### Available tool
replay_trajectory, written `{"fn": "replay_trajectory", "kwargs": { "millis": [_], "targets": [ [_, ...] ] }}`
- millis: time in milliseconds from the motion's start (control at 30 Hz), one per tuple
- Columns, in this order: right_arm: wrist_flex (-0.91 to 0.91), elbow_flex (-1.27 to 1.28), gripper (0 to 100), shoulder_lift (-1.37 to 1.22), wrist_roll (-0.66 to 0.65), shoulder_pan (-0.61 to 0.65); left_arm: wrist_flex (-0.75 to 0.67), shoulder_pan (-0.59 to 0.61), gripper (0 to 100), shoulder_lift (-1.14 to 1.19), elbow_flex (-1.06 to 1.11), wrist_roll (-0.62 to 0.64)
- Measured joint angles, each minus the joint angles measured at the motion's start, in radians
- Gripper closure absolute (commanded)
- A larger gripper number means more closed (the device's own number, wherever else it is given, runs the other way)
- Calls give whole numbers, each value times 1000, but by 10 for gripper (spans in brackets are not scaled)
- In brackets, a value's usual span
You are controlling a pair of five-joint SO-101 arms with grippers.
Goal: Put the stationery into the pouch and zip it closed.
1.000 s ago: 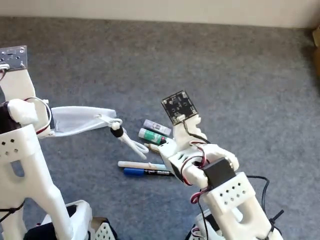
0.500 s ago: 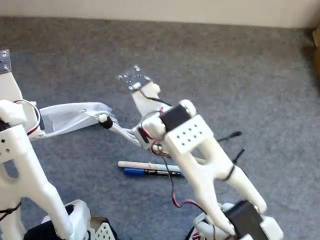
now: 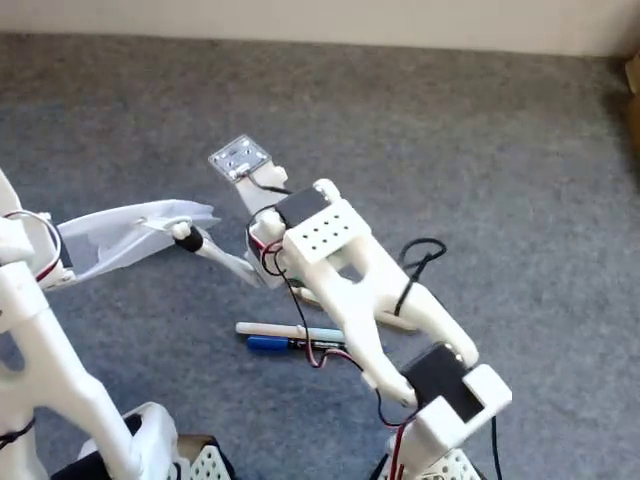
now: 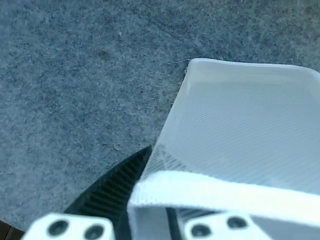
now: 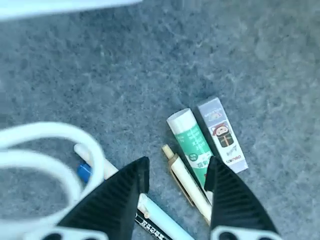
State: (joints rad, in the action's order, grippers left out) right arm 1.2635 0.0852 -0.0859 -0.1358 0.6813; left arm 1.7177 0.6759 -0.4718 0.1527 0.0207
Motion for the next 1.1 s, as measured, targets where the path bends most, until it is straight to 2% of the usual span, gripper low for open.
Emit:
{"fn": "replay_trajectory", "kwargs": {
  "millis": [467, 667, 1100],
  "targets": [
    [-48, 0, 832, -25, -98, 44, -11, 2, 994, -2, 15, 0],
    [-89, 0, 833, -147, -150, 44, -11, 2, 994, -2, 15, 0],
    [-120, -3, 833, -204, -169, -5, -14, 11, 994, -2, 29, 0]
  ]
}}
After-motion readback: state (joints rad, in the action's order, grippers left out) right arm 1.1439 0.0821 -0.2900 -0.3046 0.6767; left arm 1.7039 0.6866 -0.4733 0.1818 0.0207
